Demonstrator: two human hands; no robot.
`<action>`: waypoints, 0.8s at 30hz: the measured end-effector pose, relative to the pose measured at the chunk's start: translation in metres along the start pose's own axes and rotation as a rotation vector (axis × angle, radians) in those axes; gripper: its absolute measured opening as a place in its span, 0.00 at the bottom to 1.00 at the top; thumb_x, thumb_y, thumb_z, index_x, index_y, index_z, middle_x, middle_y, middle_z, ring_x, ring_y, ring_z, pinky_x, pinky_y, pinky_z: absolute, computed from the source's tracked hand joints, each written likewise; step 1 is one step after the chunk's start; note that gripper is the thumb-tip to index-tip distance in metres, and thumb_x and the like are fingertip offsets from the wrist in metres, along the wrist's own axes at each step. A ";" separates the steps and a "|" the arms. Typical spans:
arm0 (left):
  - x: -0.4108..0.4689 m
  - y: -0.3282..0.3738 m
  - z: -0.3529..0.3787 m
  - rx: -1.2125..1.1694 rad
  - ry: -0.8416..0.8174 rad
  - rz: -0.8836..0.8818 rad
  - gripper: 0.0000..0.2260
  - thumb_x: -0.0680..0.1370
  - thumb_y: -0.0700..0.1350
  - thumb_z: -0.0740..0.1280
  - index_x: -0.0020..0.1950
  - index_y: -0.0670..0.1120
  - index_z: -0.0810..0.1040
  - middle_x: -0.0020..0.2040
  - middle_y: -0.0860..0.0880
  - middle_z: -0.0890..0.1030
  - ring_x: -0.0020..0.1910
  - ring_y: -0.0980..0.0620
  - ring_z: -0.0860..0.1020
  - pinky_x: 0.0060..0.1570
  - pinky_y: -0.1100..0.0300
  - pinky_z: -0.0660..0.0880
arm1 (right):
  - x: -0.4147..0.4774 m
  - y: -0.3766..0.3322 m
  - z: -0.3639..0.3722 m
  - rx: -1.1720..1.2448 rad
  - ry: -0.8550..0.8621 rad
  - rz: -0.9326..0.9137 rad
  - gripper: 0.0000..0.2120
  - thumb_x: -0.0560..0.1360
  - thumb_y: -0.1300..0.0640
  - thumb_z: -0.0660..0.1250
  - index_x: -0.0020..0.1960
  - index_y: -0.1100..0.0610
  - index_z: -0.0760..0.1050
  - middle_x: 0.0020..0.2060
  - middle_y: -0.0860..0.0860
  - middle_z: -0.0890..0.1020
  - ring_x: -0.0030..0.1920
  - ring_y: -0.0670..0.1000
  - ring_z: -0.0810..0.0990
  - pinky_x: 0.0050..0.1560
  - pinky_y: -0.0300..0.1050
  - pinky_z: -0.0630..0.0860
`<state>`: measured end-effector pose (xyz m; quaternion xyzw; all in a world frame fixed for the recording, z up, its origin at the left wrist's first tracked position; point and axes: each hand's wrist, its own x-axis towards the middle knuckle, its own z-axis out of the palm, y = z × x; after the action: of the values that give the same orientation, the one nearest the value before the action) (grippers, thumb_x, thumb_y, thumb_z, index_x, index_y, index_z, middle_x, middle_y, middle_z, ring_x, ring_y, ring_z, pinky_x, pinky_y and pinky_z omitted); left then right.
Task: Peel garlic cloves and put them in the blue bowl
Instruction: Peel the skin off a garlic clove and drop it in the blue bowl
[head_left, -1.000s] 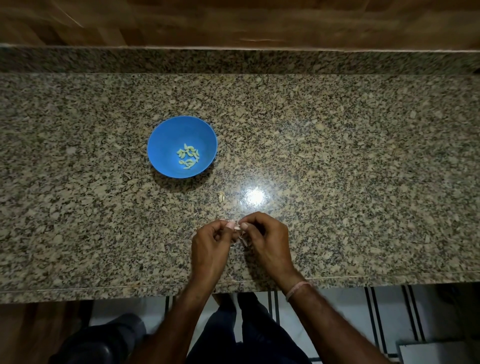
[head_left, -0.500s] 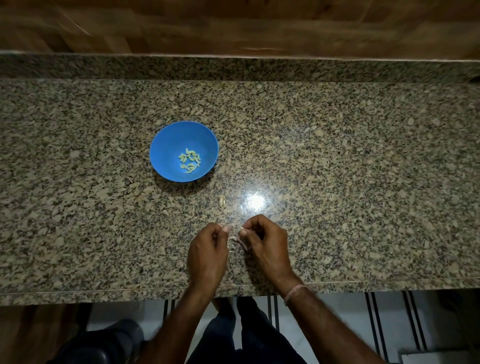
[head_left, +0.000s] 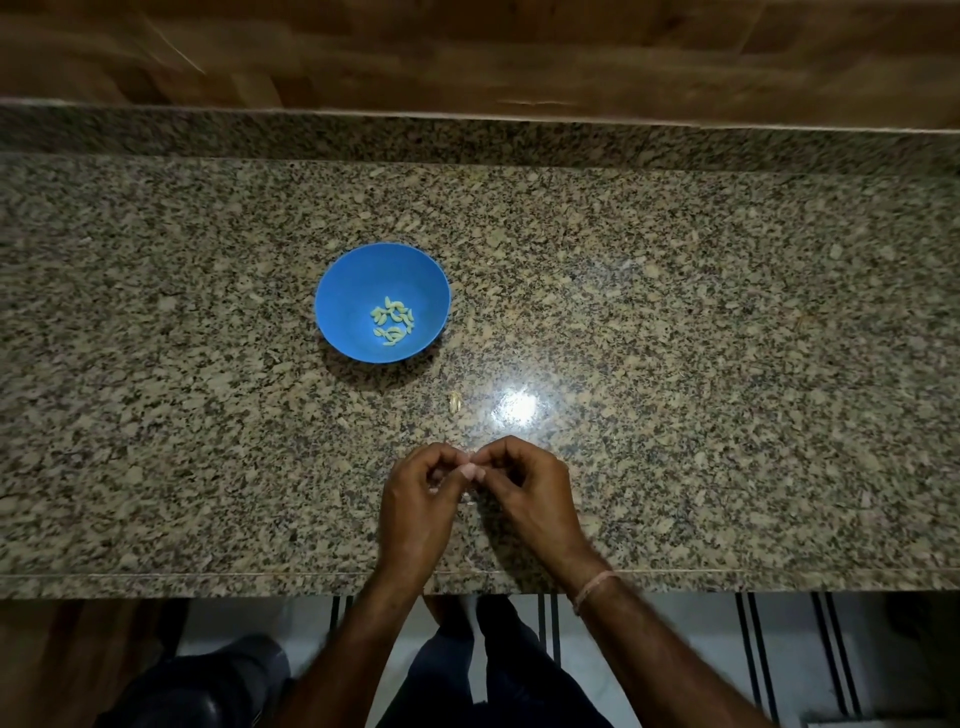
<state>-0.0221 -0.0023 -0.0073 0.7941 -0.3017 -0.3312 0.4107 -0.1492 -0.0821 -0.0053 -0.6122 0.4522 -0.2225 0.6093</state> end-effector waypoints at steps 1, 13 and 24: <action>0.001 -0.002 -0.001 0.026 0.010 0.015 0.03 0.76 0.49 0.73 0.45 0.57 0.81 0.46 0.58 0.83 0.49 0.54 0.81 0.46 0.50 0.80 | -0.001 -0.001 0.001 0.001 -0.001 -0.006 0.04 0.77 0.58 0.77 0.50 0.54 0.84 0.44 0.48 0.87 0.48 0.48 0.86 0.52 0.49 0.84; 0.006 -0.020 -0.023 0.311 0.233 0.201 0.11 0.78 0.43 0.74 0.59 0.49 0.79 0.57 0.54 0.73 0.56 0.54 0.72 0.44 0.59 0.75 | -0.002 0.003 -0.002 -0.185 0.068 -0.044 0.10 0.79 0.67 0.70 0.50 0.53 0.83 0.44 0.44 0.86 0.48 0.44 0.85 0.49 0.39 0.81; 0.000 -0.018 0.025 0.419 -0.049 0.422 0.12 0.75 0.31 0.72 0.46 0.48 0.77 0.45 0.53 0.73 0.46 0.52 0.74 0.37 0.52 0.76 | -0.014 0.011 -0.032 -0.213 0.192 -0.010 0.09 0.80 0.67 0.69 0.52 0.54 0.82 0.46 0.45 0.87 0.50 0.45 0.86 0.55 0.51 0.84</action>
<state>-0.0381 -0.0052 -0.0335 0.7730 -0.5319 -0.1882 0.2900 -0.1856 -0.0870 -0.0065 -0.6516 0.5265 -0.2339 0.4935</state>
